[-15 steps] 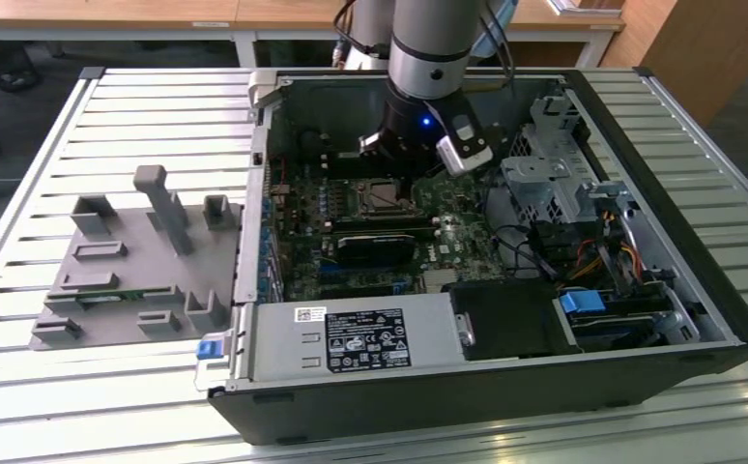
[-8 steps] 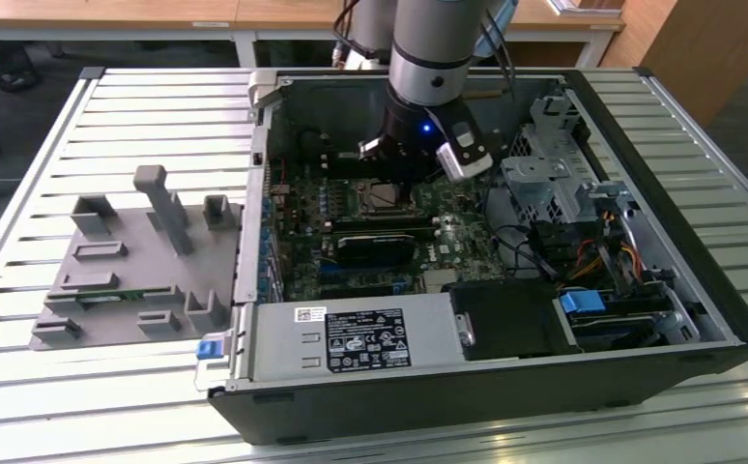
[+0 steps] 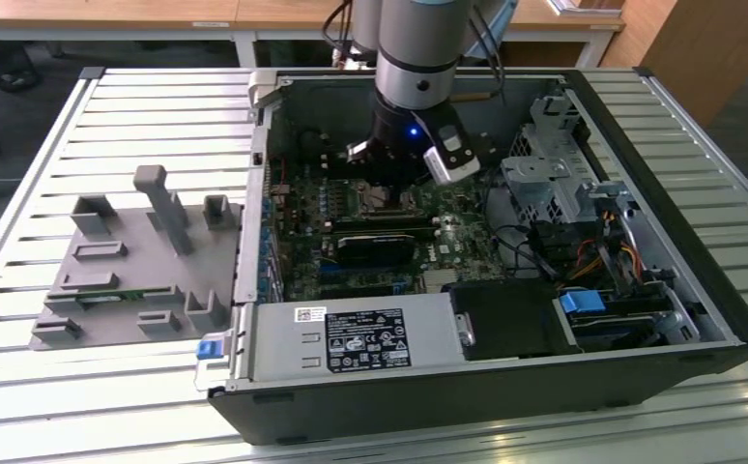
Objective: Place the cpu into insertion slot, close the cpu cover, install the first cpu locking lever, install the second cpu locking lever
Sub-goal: 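Install the second cpu locking lever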
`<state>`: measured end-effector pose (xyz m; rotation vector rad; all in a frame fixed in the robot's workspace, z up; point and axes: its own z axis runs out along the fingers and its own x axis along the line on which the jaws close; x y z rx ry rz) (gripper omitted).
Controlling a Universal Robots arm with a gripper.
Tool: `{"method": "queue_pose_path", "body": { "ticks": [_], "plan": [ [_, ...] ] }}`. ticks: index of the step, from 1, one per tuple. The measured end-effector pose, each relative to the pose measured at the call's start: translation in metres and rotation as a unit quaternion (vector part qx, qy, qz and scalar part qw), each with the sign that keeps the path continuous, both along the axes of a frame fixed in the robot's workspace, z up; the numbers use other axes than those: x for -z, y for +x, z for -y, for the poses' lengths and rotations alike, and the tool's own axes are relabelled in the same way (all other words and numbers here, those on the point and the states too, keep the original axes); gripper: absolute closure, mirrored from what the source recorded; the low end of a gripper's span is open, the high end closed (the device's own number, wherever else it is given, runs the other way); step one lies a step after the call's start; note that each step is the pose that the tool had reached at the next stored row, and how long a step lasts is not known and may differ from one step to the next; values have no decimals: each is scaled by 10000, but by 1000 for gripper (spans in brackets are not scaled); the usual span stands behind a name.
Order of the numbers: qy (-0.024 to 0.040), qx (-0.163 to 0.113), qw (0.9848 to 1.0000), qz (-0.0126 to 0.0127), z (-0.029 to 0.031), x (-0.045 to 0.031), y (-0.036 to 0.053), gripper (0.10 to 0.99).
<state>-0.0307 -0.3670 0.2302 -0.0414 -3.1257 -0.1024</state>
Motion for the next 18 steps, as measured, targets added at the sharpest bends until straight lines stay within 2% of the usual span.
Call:
{"method": "queue_pose_path", "body": {
  "ticks": [4, 9, 12, 18],
  "plan": [
    [7, 0, 10000, -1, 10, 15, -73, 980],
    [148, 0, 9999, 0, 69, 28, -85, 980],
    [205, 0, 9998, 0, 101, 29, -112, 980],
    [233, 0, 9997, 0, 124, 54, -175, 980]
  ]
}}
